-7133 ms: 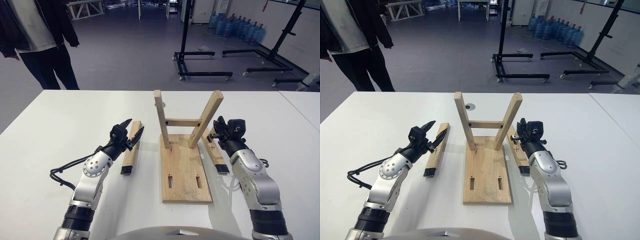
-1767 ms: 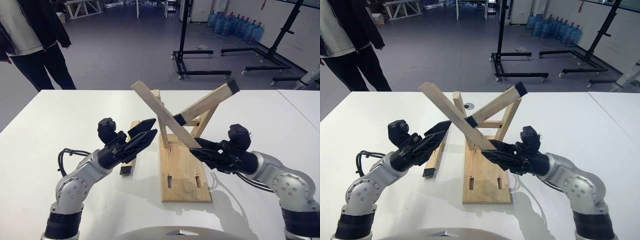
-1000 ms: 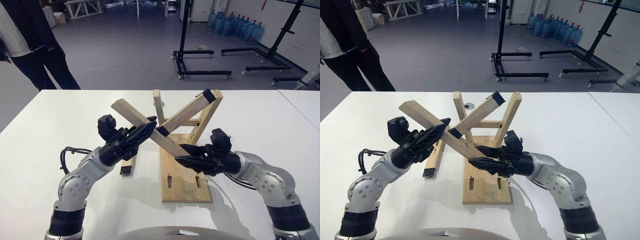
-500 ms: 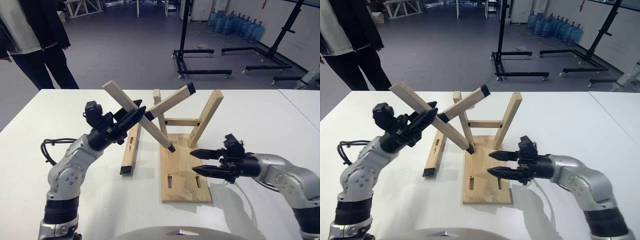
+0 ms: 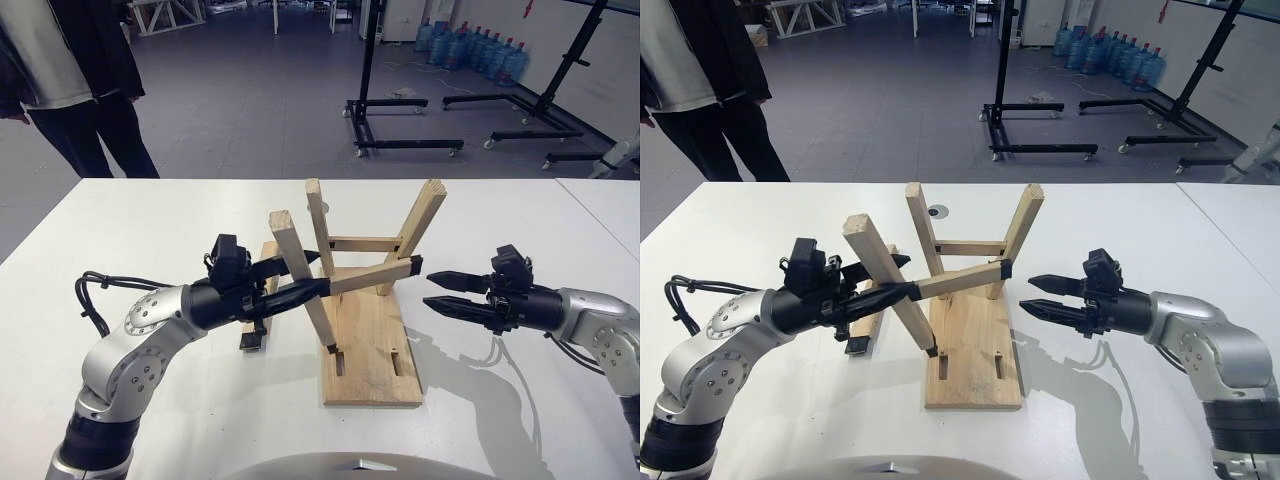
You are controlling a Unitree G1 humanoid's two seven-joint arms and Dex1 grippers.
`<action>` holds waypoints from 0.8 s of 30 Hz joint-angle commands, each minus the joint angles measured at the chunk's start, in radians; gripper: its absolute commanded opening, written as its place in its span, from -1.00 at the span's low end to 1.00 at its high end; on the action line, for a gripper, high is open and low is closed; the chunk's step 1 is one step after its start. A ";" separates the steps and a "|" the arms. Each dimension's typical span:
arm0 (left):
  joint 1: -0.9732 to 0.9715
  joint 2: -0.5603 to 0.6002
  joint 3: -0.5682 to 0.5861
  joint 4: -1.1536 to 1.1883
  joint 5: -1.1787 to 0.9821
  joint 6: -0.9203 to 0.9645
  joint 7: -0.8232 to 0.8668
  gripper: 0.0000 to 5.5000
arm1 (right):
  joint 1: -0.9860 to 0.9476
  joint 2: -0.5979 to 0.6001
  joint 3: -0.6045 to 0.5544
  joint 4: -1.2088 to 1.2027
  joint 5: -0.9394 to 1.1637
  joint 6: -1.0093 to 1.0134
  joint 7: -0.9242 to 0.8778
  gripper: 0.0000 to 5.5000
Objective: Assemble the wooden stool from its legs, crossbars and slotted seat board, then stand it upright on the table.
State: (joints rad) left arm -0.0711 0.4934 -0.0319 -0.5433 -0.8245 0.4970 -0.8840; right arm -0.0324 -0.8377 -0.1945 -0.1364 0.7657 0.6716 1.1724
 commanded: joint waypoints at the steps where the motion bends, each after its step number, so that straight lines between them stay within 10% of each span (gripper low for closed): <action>1: -0.007 0.024 -0.054 0.011 0.045 0.002 -0.035 -0.26 | -0.018 -0.016 0.009 0.005 -0.020 0.005 0.008 0.29; 24: -0.098 -0.013 -0.175 0.266 0.183 -0.076 -0.144 -0.26 | -0.058 -0.016 0.043 0.026 -0.065 0.007 0.027 0.29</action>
State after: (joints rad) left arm -0.1608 0.4439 -0.1943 -0.3058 -0.7212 0.4079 -1.0321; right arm -0.0728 -0.8544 -0.1545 -0.1057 0.7066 0.6743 1.2050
